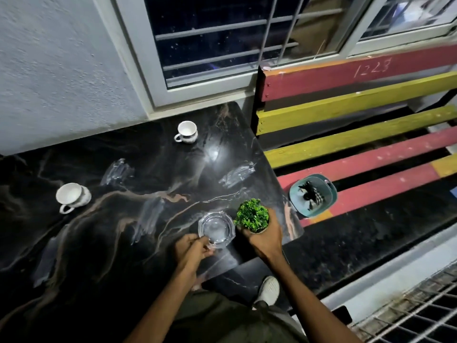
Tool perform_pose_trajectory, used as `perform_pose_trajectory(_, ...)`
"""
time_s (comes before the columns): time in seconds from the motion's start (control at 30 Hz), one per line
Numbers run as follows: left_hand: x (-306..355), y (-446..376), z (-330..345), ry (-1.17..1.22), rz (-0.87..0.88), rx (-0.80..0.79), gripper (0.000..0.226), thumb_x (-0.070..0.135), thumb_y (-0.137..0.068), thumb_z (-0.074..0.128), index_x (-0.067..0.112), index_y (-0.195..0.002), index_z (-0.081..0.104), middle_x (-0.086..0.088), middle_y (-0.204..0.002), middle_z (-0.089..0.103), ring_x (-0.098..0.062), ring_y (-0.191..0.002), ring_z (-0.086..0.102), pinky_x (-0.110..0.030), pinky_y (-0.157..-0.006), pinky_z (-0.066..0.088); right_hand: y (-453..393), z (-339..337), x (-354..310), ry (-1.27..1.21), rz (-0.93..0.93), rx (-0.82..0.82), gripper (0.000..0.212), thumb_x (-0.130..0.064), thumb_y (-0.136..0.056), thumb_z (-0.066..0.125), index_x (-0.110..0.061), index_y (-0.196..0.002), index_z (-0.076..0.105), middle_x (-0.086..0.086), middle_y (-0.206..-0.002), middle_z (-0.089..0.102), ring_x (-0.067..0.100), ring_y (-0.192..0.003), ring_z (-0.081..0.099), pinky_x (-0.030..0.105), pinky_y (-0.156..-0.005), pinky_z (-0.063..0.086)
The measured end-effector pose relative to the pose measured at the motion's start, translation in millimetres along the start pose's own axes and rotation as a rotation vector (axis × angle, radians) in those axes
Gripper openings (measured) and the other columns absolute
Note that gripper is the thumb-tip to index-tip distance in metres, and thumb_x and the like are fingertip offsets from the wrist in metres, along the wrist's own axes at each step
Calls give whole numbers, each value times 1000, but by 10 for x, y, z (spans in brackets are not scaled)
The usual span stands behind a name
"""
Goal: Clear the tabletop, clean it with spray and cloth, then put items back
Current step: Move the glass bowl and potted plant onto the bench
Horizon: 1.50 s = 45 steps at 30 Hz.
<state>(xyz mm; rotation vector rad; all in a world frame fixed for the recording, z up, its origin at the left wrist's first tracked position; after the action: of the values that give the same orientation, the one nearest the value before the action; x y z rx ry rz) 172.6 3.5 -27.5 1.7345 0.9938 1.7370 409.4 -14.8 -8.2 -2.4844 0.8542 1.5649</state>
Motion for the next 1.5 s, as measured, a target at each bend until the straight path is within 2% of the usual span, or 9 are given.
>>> perform_pose_trajectory(0.3,-427,842,1511,129,-61,29,19,-8,-97,53,3,-82,49,-20,-78,59,-29,-67,58,-20,-41,54,-262,-1597,552,-31,-29,139,64,-26,-56,97,-32,-107,59,-25,-88,65,-11,-82,63,-1,-69,41)
perform_pose_trajectory(0.43,-448,1108,1983,89,-54,25,7,-8,-95,54,-1,-96,52,-19,-78,61,-28,-70,61,-18,-41,54,-451,-1970,715,-26,35,173,65,-21,-59,96,-25,-114,61,-10,-93,68,16,-89,65,27,-81,52)
perform_pose_trajectory(0.57,-301,1049,2213,87,-28,32,9,-11,-89,57,-2,-90,57,-16,-64,67,-23,-59,68,-22,-48,59,-803,-2011,687,-37,31,153,68,-23,-60,95,-22,-117,59,-9,-93,66,19,-92,66,28,-81,51)
perform_pose_trajectory(0.83,61,409,2702,5,2,46,17,-12,-84,61,-2,-71,59,-14,-61,65,-20,-56,66,-25,-53,61,-1482,-2056,660,-86,36,177,66,-50,-54,86,-35,-109,54,-26,-91,62,-18,-83,59,-1,-71,40)
perform_pose_trajectory(0.97,201,155,3041,-25,38,73,13,-9,-82,62,0,-73,61,-17,-72,67,-25,-66,69,-38,-70,62,-1856,-2075,764,-27,65,169,72,-52,-55,83,-26,-116,55,-5,-101,68,15,-95,65,31,-87,53)
perform_pose_trajectory(1.03,265,-5,3242,-8,31,105,15,-9,-82,61,3,-73,60,-8,-61,69,-15,-52,69,-30,-61,61,-2120,-2070,817,1,88,148,71,-43,-59,86,-28,-119,52,-2,-103,68,24,-99,65,40,-89,55)
perform_pose_trajectory(1.17,357,-420,3700,19,-4,161,7,-7,-79,62,-4,-83,66,-13,-72,71,-20,-62,70,-37,-65,62,-2752,-2064,951,62,89,117,80,-32,-61,92,-29,-129,51,-18,-94,62,19,-96,64,30,-85,49)
perform_pose_trajectory(1.33,544,-1222,4230,5,-32,238,12,-5,-76,61,-2,-69,71,-14,-73,69,-15,-50,68,-34,-49,59,-3726,-1904,1212,120,86,50,84,-33,-62,94,-15,-135,58,9,-112,74,29,-107,67,46,-98,55)
perform_pose_trajectory(1.5,424,-2170,4607,66,-127,361,28,-6,-77,63,-11,-103,71,-28,-102,74,-37,-93,74,-57,-83,62,-4630,-1528,1726,136,129,-47,67,-41,-66,90,-18,-122,60,9,-105,70,29,-108,59,28,-85,45)
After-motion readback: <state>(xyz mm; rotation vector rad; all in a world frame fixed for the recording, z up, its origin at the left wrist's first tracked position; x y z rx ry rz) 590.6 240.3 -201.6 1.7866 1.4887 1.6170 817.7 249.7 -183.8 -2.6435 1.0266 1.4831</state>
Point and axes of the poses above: each hand's wrist, its own y-axis away from the middle knuckle, its own z-axis out of the palm, x = y × z, the point moved 7 cm from there along -y, towards the middle knuckle
